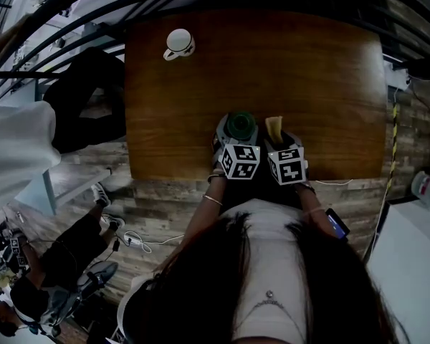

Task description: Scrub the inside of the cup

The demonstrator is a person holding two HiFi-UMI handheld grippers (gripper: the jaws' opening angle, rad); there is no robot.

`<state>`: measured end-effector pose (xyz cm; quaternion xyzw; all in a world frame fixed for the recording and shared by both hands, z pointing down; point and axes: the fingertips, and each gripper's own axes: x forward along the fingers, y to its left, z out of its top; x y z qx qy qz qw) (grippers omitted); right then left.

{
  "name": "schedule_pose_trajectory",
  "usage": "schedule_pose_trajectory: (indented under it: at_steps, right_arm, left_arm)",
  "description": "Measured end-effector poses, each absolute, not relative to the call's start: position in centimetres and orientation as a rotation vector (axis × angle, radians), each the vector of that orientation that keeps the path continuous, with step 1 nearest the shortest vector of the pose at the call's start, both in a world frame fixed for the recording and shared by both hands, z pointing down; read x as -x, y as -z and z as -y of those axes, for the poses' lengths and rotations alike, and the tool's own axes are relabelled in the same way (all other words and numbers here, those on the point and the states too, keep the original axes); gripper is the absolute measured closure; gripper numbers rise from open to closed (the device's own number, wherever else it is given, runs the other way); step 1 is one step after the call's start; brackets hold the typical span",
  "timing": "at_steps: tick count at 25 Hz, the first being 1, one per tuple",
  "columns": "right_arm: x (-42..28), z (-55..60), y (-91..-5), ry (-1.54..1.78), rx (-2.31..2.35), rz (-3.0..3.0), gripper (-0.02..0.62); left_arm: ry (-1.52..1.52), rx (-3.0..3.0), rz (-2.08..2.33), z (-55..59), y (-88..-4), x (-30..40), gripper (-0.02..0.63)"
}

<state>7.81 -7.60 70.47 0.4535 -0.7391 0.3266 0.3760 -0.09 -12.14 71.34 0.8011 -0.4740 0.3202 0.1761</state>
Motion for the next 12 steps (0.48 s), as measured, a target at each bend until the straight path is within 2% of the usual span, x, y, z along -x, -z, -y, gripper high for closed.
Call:
schedule_pose_trajectory:
  at_steps: [7,12]
  right_arm:
    - [-8.41,7.85,-70.64,-0.797,-1.179,1.874,0.377]
    - [-8.61,8.00,-70.47,-0.786,-1.196,1.852,0.431]
  left_arm:
    - [-0.899,-2.292,1.372,12.28,-71.38,-0.20,0.255]
    - [-0.897,-2.302,1.393,12.17,-71.23,-0.01,0.255]
